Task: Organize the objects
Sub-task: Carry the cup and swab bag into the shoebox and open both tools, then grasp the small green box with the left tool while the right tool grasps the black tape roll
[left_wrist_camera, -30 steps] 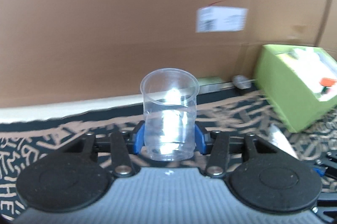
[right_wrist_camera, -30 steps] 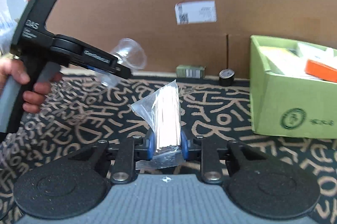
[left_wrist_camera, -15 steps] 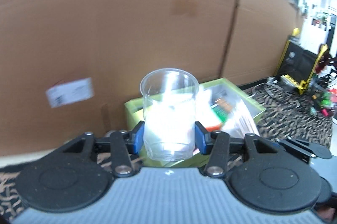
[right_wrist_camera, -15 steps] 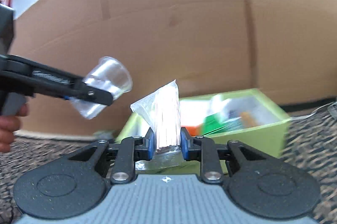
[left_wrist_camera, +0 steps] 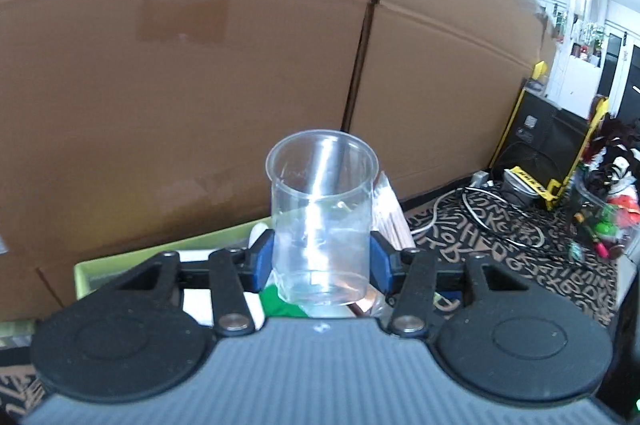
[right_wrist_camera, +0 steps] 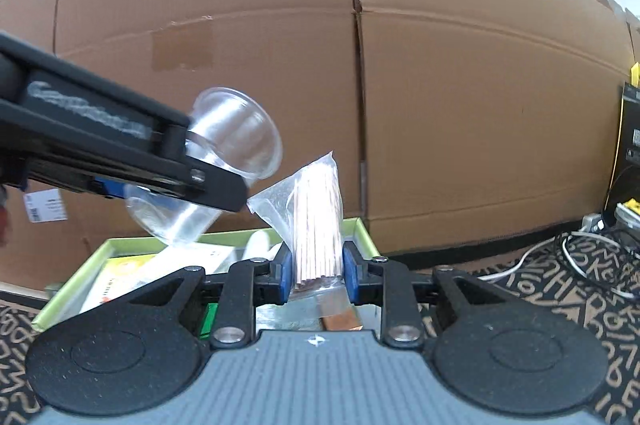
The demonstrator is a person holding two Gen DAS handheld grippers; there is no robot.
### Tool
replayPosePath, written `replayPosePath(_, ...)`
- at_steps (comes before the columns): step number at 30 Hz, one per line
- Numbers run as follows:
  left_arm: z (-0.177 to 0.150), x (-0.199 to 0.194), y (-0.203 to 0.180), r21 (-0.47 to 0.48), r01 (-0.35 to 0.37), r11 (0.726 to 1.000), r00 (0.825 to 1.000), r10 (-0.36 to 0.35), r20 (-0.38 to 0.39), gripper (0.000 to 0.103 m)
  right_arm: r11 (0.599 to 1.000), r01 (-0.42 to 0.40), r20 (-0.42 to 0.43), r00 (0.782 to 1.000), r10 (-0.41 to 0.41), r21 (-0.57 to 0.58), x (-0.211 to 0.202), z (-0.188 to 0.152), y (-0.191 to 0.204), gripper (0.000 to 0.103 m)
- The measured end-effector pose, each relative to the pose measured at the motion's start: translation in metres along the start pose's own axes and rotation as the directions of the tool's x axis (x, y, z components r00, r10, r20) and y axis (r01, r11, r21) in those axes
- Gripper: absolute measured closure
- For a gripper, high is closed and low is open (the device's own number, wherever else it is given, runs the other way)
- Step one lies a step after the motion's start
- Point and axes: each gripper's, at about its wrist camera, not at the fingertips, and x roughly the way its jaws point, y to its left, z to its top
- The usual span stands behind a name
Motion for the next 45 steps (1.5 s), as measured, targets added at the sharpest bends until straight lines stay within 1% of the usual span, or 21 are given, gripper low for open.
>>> replayPosePath(1,-0.001,0.008,0.001,-0.008,-0.006,1.000,1.000,0.006,-0.002,0.054,1.000,0.001,-0.006,1.000,-0.002,-0.016,0.006,-0.003,0.000,0.072)
replayPosePath(2,-0.001,0.016,0.002,-0.013,-0.011,1.000,1.000,0.011,-0.002,0.050,0.999,-0.001,-0.018,1.000,0.000,-0.035,0.012,-0.005,0.001,0.070)
replayPosePath(3,-0.003,0.023,0.004,-0.015,-0.012,1.000,1.000,0.012,-0.005,0.045,0.998,-0.002,-0.032,0.999,0.000,-0.057,0.016,-0.010,0.001,0.062)
replayPosePath(4,-0.007,0.029,0.007,-0.019,-0.014,1.000,1.000,0.014,-0.008,0.028,0.997,0.007,-0.045,0.999,-0.011,-0.083,0.019,-0.014,0.003,0.046)
replayPosePath(5,-0.011,0.031,0.011,-0.022,-0.019,1.000,1.000,0.019,-0.005,0.018,0.994,0.025,-0.042,0.999,-0.030,-0.105,0.021,-0.019,0.006,0.039)
replayPosePath(6,-0.016,0.031,0.014,-0.023,-0.025,0.999,1.000,0.025,0.004,0.016,0.992,0.043,-0.023,0.999,-0.046,-0.119,0.019,-0.023,0.007,0.031)
replayPosePath(7,-0.019,0.031,0.017,-0.018,-0.029,0.999,1.000,0.029,0.009,0.014,0.990,0.058,-0.003,0.998,-0.059,-0.127,0.017,-0.028,0.007,0.029)
replayPosePath(8,-0.022,0.031,0.020,-0.013,-0.036,0.999,0.999,0.036,0.008,0.009,0.990,0.066,0.002,0.998,-0.067,-0.128,0.016,-0.030,0.007,0.028)
replayPosePath(9,-0.024,0.030,0.023,-0.013,-0.045,0.999,0.999,0.045,0.007,0.002,0.990,0.068,-0.001,0.998,-0.069,-0.123,0.016,-0.032,0.007,0.027)
replayPosePath(10,-0.026,0.029,0.025,-0.017,-0.056,0.998,0.998,0.056,0.009,0.000,0.991,0.066,-0.005,0.998,-0.067,-0.115,0.015,-0.032,0.007,0.026)
replayPosePath(13,-0.028,0.022,0.027,-0.014,-0.064,0.998,0.998,0.065,0.022,0.000,0.993,0.068,-0.002,0.998,-0.068,-0.099,0.013,-0.032,0.006,0.021)
replayPosePath(17,-0.029,0.010,0.022,0.001,-0.086,0.996,0.996,0.086,0.021,0.000,0.996,0.079,-0.024,0.997,-0.080,-0.045,0.011,-0.023,0.005,0.018)
replayPosePath(19,-0.029,-0.001,0.023,0.006,-0.099,0.995,0.995,0.099,0.017,0.000,0.996,0.079,-0.024,0.997,-0.080,-0.031,-0.006,-0.019,0.012,0.018)
replayPosePath(24,-0.032,-0.034,0.021,0.027,-0.167,0.986,0.986,0.166,0.006,0.000,0.997,0.069,0.000,0.998,-0.069,-0.024,-0.032,-0.012,0.023,0.017)
replayPosePath(27,-0.037,-0.053,0.021,0.044,-0.183,0.982,0.983,0.184,0.003,0.000,0.998,0.054,0.011,0.998,-0.054,-0.030,-0.048,-0.010,0.032,0.017)
replayPosePath(30,-0.044,-0.073,0.025,0.054,-0.203,0.978,0.979,0.202,0.020,0.000,0.999,0.030,0.024,0.999,-0.029,-0.042,-0.060,-0.006,0.046,0.016)
replayPosePath(33,-0.051,-0.091,0.034,0.043,-0.218,0.975,0.976,0.217,0.025,0.000,0.999,0.002,0.030,1.000,-0.001,-0.051,-0.070,-0.004,0.062,0.016)
replayPosePath(37,-0.061,-0.111,0.052,0.015,-0.238,0.971,0.971,0.237,0.023,0.000,0.997,-0.038,0.029,0.999,0.040,-0.072,-0.080,-0.006,0.084,0.016)
replayPosePath(39,-0.068,-0.123,0.064,0.003,-0.257,0.966,0.966,0.257,0.025,0.000,0.995,-0.061,0.020,0.998,0.063,-0.077,-0.082,-0.008,0.096,0.016)
replayPosePath(42,-0.082,-0.141,0.090,-0.028,-0.298,0.954,0.954,0.299,0.033,0.000,0.988,-0.124,0.008,0.992,0.125,-0.090,-0.091,-0.013,0.118,0.015)
replayPosePath(45,-0.101,-0.154,0.125,-0.070,-0.345,0.936,0.938,0.346,0.004,0.000,0.969,-0.212,-0.007,0.977,0.213,-0.127,-0.095,-0.021,0.147,0.015)
